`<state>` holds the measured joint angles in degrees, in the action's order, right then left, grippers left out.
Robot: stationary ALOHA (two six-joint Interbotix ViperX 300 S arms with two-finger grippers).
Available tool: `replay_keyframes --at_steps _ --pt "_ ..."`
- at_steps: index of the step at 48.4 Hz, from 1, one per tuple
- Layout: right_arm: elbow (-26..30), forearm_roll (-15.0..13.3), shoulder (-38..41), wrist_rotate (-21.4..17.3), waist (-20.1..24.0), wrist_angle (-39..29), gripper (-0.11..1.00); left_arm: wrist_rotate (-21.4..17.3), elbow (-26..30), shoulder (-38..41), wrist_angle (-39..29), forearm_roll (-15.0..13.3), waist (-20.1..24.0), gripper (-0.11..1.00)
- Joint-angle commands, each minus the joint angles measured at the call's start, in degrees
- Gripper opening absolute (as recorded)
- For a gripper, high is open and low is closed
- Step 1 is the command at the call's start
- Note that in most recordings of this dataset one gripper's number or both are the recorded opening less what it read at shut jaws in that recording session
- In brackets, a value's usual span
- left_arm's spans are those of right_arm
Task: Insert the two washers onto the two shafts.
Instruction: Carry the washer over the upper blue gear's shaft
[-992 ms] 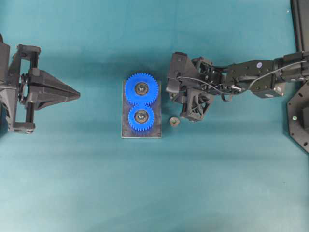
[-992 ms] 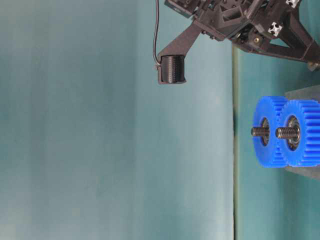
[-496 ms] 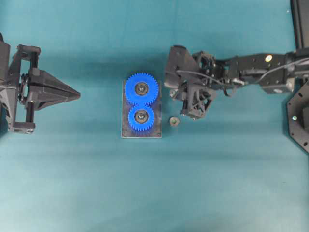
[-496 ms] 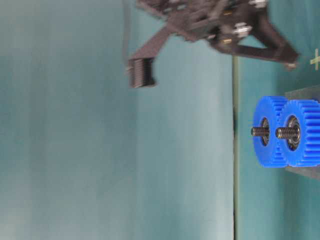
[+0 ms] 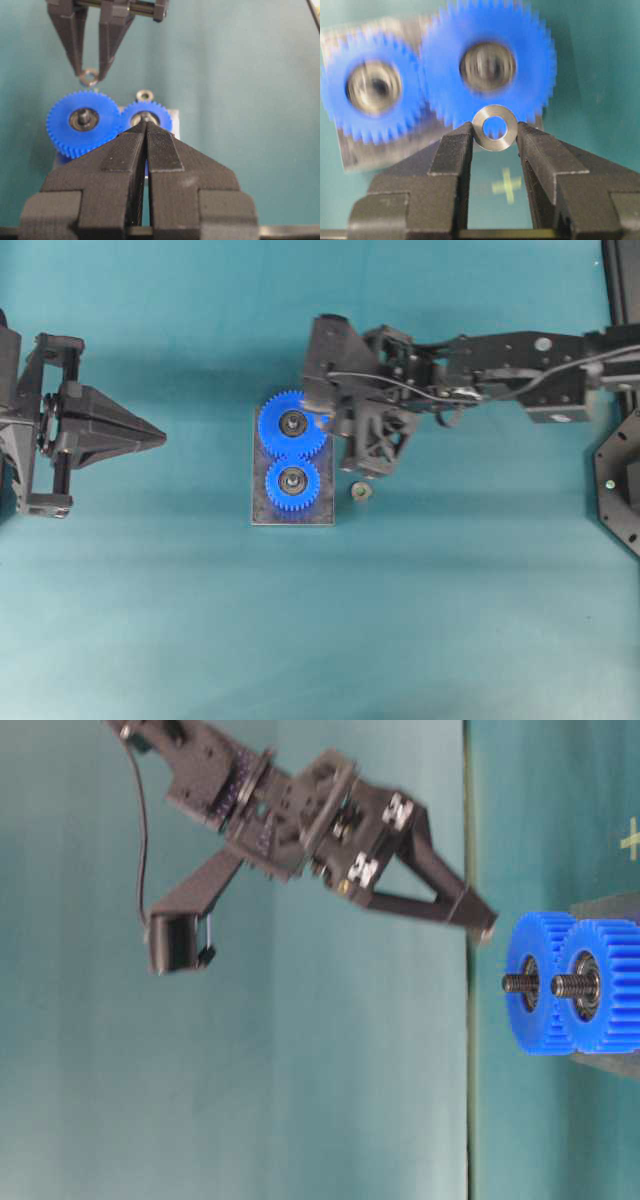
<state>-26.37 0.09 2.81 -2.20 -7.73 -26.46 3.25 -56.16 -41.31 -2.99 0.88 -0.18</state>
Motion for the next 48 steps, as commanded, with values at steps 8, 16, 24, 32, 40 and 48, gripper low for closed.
replay_keyframes --at_steps 8,16,24,32,40,48 --pt "3.52 -0.09 1.76 0.35 0.88 0.26 0.32 0.00 1.23 -0.09 0.53 0.09 -0.09 0.00" --pt "5.19 -0.18 3.43 0.35 0.97 0.09 0.32 0.00 1.23 -0.09 0.62 0.09 -0.18 0.00" --pt "6.68 -1.49 4.57 0.18 0.97 -0.70 0.32 0.00 1.23 -0.09 0.62 0.18 -0.09 0.00" --pt "7.21 -1.58 5.19 0.26 0.88 -1.32 0.32 0.00 1.23 -0.09 0.62 0.09 -0.09 0.00" --pt "7.38 -1.58 5.54 0.26 0.79 -1.32 0.32 0.09 1.05 -0.09 0.62 0.18 -0.09 0.00" --pt "7.56 -1.58 5.45 0.26 0.62 -1.32 0.32 0.09 1.05 -0.09 0.62 0.18 -0.18 0.00"
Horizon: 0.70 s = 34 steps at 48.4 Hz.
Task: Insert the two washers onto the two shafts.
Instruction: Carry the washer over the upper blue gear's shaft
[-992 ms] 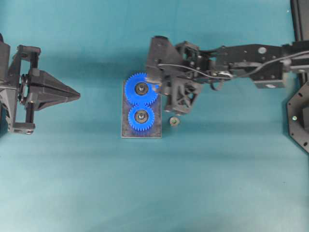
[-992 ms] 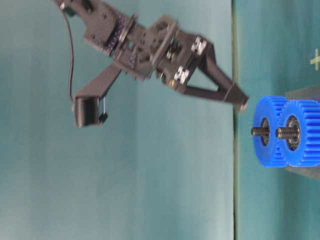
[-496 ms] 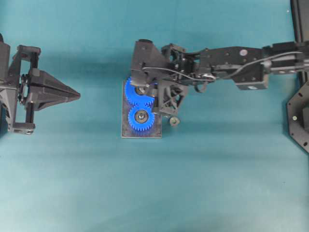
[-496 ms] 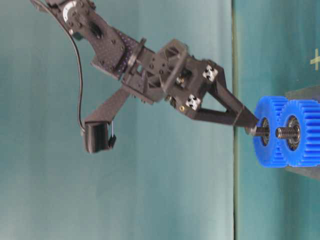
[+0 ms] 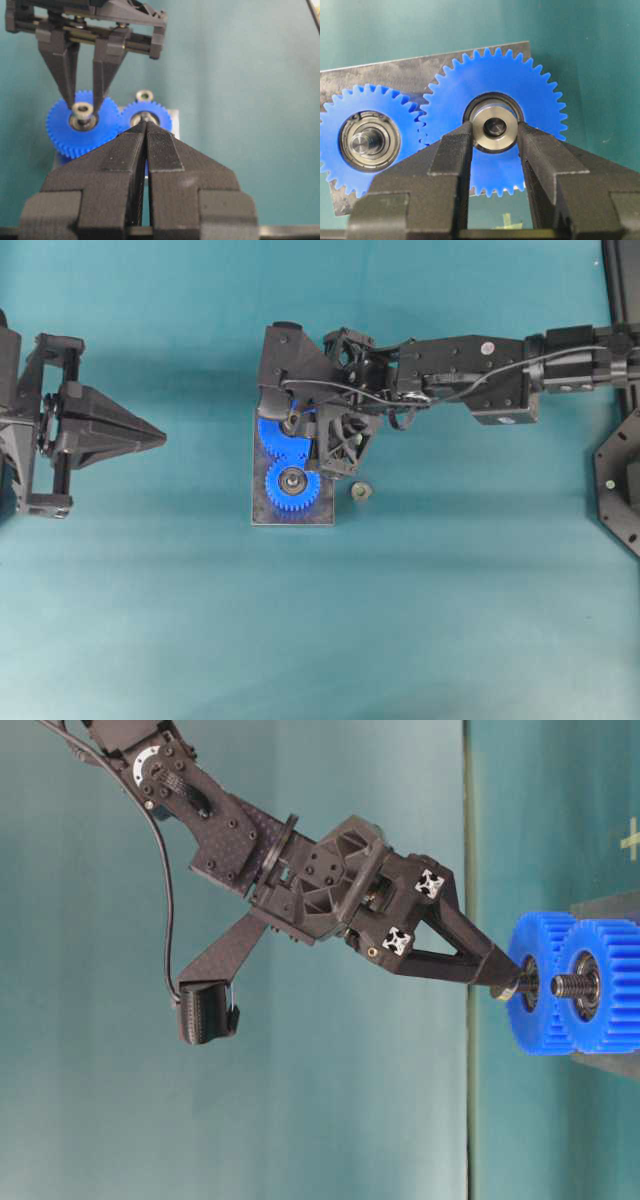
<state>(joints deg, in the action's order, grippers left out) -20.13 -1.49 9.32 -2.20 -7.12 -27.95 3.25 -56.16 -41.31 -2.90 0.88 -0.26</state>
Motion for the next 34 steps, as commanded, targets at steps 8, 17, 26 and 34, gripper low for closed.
replay_keyframes --at_steps 8,17,26,34 --pt "1.58 0.00 -0.97 0.18 0.00 0.26 0.32 0.18 1.05 -0.09 0.53 0.18 -0.09 0.00" --pt "2.11 0.00 -0.70 0.26 -0.09 0.18 0.32 0.18 0.97 -0.09 0.53 0.18 0.00 0.00" --pt "2.20 0.00 -0.62 0.18 -0.18 0.18 0.32 0.18 0.62 -0.35 0.53 0.18 -0.09 0.00" --pt "2.29 0.00 -0.53 0.18 -0.09 0.18 0.32 0.18 0.53 -0.44 0.53 0.18 -0.09 0.00"
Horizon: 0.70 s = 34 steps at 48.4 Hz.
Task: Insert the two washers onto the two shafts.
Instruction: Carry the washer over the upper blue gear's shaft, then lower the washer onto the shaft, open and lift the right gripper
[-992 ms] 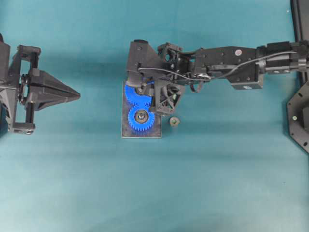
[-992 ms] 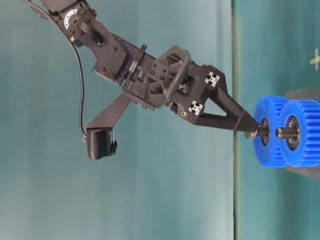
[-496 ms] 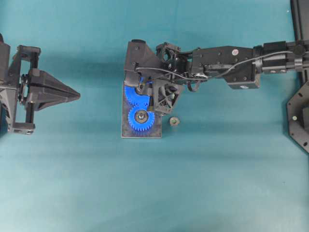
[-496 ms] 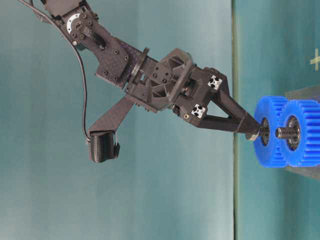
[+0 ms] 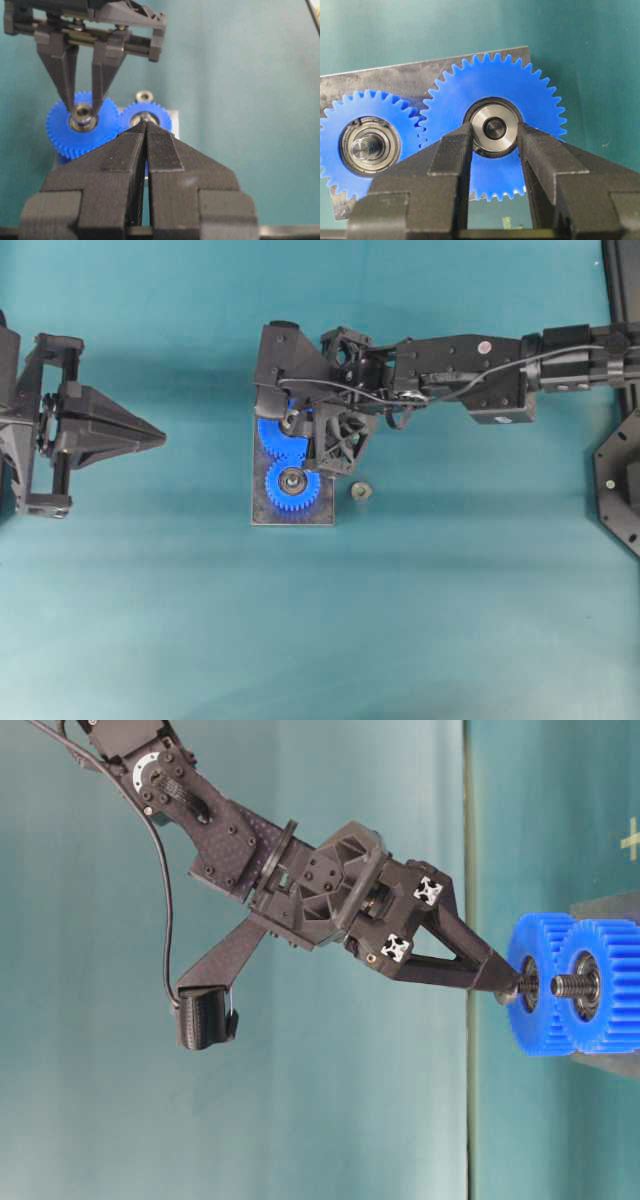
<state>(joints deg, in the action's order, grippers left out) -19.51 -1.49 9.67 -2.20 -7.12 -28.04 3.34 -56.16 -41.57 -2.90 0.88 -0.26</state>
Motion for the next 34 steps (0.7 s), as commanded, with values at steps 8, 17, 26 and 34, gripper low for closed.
replay_keyframes --at_steps 8,17,26,34 --pt "1.58 0.00 -0.70 0.18 -0.18 0.26 0.32 0.09 0.53 -0.26 0.53 0.18 -0.09 0.00" --pt "1.58 0.00 -0.44 0.18 -0.26 0.26 0.32 0.09 0.44 -0.26 0.53 0.09 -0.09 0.00" --pt "1.93 0.00 -0.97 0.09 -0.26 0.26 0.32 0.09 0.35 -0.26 0.53 0.09 0.00 0.00" --pt "2.11 0.00 -1.58 0.09 -0.26 0.09 0.72 0.09 0.18 -0.26 0.53 0.09 -0.09 0.00"
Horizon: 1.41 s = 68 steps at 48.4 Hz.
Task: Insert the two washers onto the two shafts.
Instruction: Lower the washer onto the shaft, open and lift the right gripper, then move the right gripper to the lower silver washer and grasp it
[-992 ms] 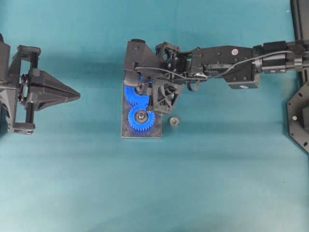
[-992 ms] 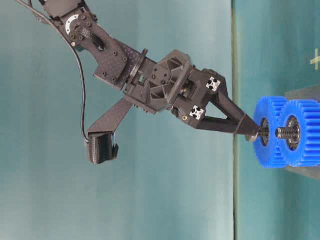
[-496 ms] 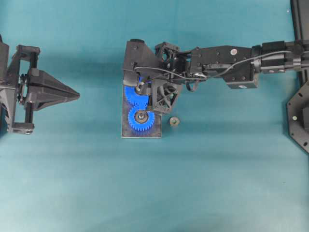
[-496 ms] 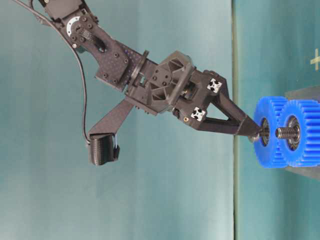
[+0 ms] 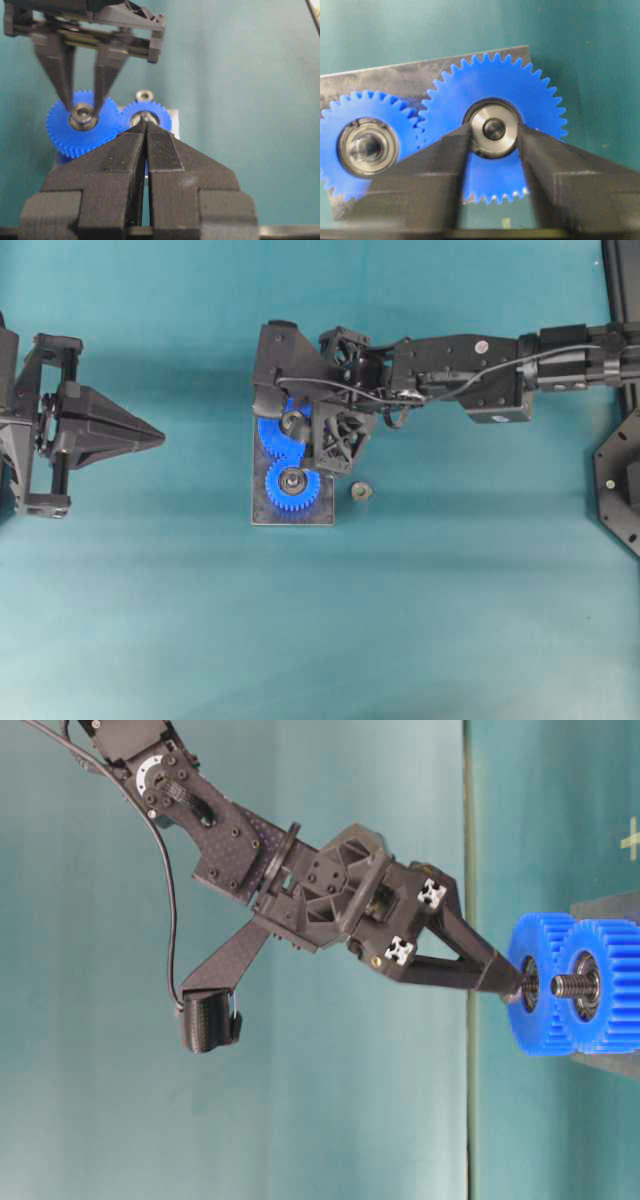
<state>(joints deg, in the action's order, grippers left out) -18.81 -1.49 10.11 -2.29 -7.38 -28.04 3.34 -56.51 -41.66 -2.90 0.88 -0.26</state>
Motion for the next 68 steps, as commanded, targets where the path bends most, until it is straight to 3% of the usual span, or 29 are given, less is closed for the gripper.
replay_keyframes --at_steps 1,5,17,25,38,52,68 --pt "1.41 0.00 -2.11 0.26 0.00 0.00 0.77 0.09 0.44 -0.18 0.53 0.09 -0.09 0.00" --pt "1.41 0.00 -2.99 0.35 -0.09 -1.49 0.92 0.09 0.18 -0.18 0.53 0.09 -0.09 0.00" --pt "-0.26 0.00 -5.89 0.62 0.18 -8.00 0.87 0.09 0.00 -0.44 0.53 0.18 -0.09 0.00" --pt "-4.57 0.00 -9.23 0.53 1.49 -8.00 0.86 0.09 -0.09 -0.62 0.53 0.18 -0.09 0.00" --pt "-14.24 0.35 -13.45 -0.35 5.27 0.18 0.86 0.09 -0.09 -0.79 0.53 0.18 0.00 0.00" --pt "-26.10 1.67 -13.80 -5.63 8.09 17.84 0.80 0.00 0.09 -1.67 0.00 0.09 0.00 0.00" --pt "-28.12 1.58 -10.46 -6.77 8.26 22.41 0.77 0.00 0.62 -1.32 -0.35 0.18 -0.09 0.00"
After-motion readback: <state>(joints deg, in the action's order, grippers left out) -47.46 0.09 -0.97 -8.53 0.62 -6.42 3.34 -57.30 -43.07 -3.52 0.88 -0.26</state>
